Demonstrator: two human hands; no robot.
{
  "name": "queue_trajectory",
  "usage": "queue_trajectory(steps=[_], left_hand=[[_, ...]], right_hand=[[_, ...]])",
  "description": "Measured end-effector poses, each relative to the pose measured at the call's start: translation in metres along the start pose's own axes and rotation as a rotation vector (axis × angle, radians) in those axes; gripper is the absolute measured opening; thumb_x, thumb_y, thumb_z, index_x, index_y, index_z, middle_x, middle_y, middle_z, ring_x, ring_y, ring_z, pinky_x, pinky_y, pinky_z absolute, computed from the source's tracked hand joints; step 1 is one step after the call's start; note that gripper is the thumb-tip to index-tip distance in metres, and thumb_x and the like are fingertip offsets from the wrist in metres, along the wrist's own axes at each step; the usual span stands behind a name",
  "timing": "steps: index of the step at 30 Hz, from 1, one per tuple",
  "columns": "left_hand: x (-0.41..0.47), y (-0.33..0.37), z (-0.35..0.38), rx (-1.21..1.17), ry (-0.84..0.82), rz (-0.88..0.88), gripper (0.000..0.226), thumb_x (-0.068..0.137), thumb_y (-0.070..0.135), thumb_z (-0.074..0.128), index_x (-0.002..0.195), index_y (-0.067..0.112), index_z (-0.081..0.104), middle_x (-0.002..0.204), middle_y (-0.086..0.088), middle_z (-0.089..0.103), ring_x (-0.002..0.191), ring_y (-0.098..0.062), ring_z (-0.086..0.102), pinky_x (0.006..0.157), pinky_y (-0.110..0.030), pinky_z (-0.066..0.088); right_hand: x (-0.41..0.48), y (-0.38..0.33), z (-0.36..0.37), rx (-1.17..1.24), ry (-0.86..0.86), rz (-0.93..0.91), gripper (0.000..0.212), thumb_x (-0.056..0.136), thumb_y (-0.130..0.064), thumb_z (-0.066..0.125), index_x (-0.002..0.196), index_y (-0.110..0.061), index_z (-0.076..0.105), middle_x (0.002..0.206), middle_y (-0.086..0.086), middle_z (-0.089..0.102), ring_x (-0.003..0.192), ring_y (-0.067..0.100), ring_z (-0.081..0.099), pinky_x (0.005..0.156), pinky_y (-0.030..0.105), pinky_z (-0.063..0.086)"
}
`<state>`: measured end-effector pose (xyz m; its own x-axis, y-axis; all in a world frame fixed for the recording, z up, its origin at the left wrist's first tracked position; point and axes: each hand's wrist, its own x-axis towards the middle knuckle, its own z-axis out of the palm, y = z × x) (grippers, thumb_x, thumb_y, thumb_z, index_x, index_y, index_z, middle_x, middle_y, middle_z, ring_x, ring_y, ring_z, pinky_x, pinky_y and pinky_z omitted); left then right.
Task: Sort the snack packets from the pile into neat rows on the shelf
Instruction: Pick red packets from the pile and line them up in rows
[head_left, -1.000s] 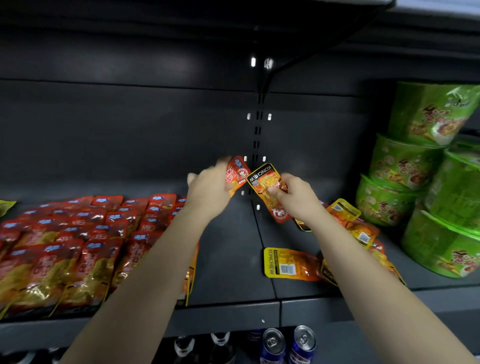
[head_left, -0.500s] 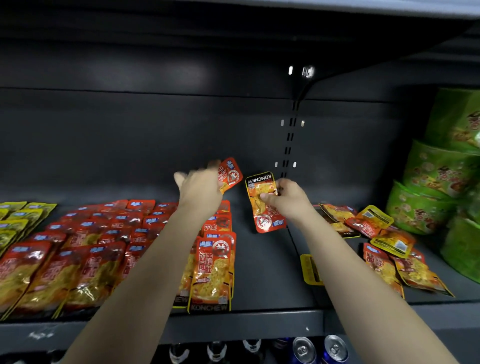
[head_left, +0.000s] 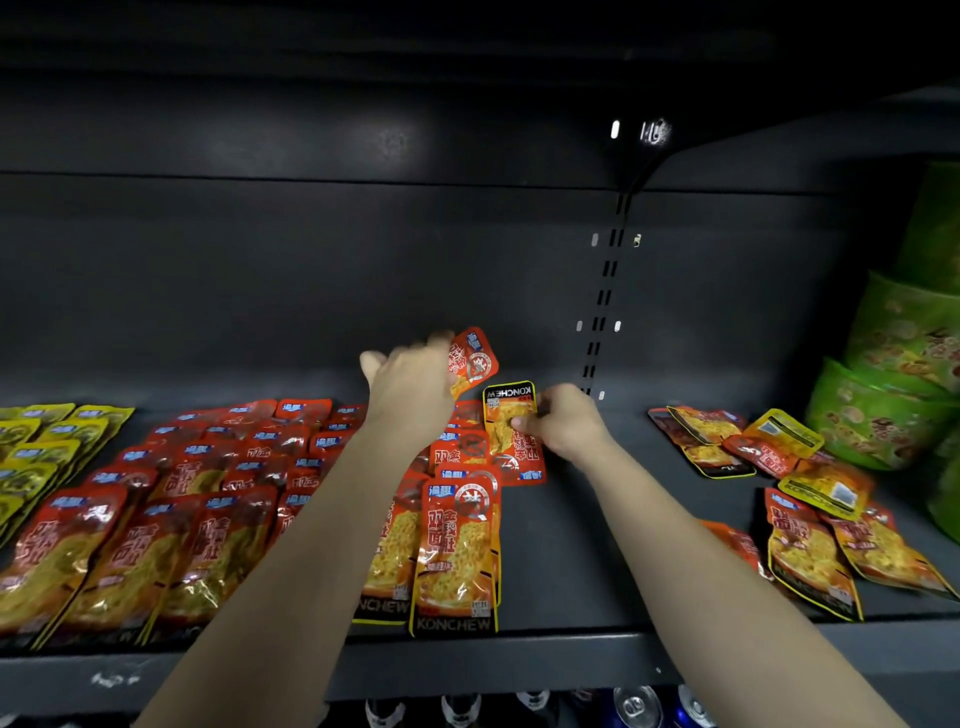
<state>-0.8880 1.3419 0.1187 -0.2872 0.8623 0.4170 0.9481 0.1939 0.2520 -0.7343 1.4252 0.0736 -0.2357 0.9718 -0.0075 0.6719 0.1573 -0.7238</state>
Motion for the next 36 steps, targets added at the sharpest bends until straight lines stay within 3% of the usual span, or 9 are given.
queue_trajectory(steps=[6, 11, 16, 23, 29, 33, 36], left_hand=[[-0.003, -0.002, 0.004, -0.018, -0.012, 0.011, 0.042, 0.095, 0.024, 0.057, 0.135, 0.022, 0.042, 0.125, -0.002, 0.059, 0.119, -0.024, 0.053, 0.103, -0.039, 0.025], [-0.004, -0.001, 0.007, -0.033, -0.017, 0.012, 0.040, 0.095, 0.023, 0.058, 0.132, 0.022, 0.043, 0.124, -0.001, 0.060, 0.118, -0.023, 0.053, 0.102, -0.039, 0.026], [-0.004, 0.001, 0.007, -0.036, -0.013, 0.016, 0.040, 0.095, 0.023, 0.058, 0.132, 0.021, 0.043, 0.123, -0.002, 0.060, 0.117, -0.023, 0.053, 0.099, -0.038, 0.026], [-0.005, 0.004, -0.003, -0.103, 0.004, -0.001, 0.035, 0.097, 0.023, 0.054, 0.130, 0.020, 0.043, 0.122, -0.003, 0.059, 0.117, -0.024, 0.053, 0.099, -0.038, 0.025], [-0.010, 0.004, -0.008, -0.130, 0.008, -0.021, 0.037, 0.097, 0.024, 0.054, 0.132, 0.020, 0.043, 0.124, -0.002, 0.059, 0.118, -0.024, 0.053, 0.100, -0.038, 0.025], [-0.014, 0.005, -0.007, -0.130, 0.002, -0.034, 0.036, 0.097, 0.024, 0.054, 0.131, 0.020, 0.042, 0.122, -0.002, 0.059, 0.118, -0.024, 0.052, 0.099, -0.037, 0.025], [-0.017, 0.006, -0.005, -0.118, 0.003, -0.031, 0.036, 0.097, 0.023, 0.054, 0.132, 0.020, 0.042, 0.121, -0.003, 0.060, 0.116, -0.024, 0.052, 0.097, -0.037, 0.026]], right_hand=[[-0.001, 0.002, 0.005, -0.155, 0.041, -0.014, 0.035, 0.088, -0.033, 0.068, 0.112, -0.008, 0.062, 0.115, 0.010, 0.067, 0.107, 0.027, 0.062, 0.075, 0.027, 0.040], [0.001, 0.008, 0.007, -0.227, 0.079, -0.051, 0.038, 0.086, -0.035, 0.069, 0.110, -0.009, 0.056, 0.114, 0.011, 0.065, 0.105, 0.030, 0.062, 0.081, 0.037, 0.049], [0.000, 0.012, 0.007, -0.229, 0.165, -0.104, 0.048, 0.082, -0.033, 0.074, 0.111, -0.008, 0.044, 0.118, 0.012, 0.052, 0.105, 0.032, 0.057, 0.080, 0.038, 0.045], [0.004, 0.024, -0.007, -0.098, 0.203, -0.095, 0.033, 0.089, -0.035, 0.064, 0.107, -0.011, 0.050, 0.112, 0.010, 0.058, 0.103, 0.027, 0.055, 0.076, 0.030, 0.038], [0.002, 0.031, -0.013, -0.083, 0.148, -0.061, 0.038, 0.088, -0.042, 0.064, 0.108, -0.010, 0.058, 0.107, 0.010, 0.064, 0.105, 0.026, 0.057, 0.079, 0.033, 0.047], [-0.001, 0.028, -0.006, -0.156, -0.025, -0.056, 0.045, 0.071, -0.062, 0.072, 0.091, -0.021, 0.069, 0.102, 0.004, 0.068, 0.097, 0.020, 0.064, 0.084, 0.038, 0.054], [-0.002, 0.023, 0.001, -0.213, -0.044, -0.053, 0.045, 0.055, -0.066, 0.079, 0.069, -0.027, 0.064, 0.101, 0.005, 0.066, 0.099, 0.021, 0.062, 0.083, 0.036, 0.054]])
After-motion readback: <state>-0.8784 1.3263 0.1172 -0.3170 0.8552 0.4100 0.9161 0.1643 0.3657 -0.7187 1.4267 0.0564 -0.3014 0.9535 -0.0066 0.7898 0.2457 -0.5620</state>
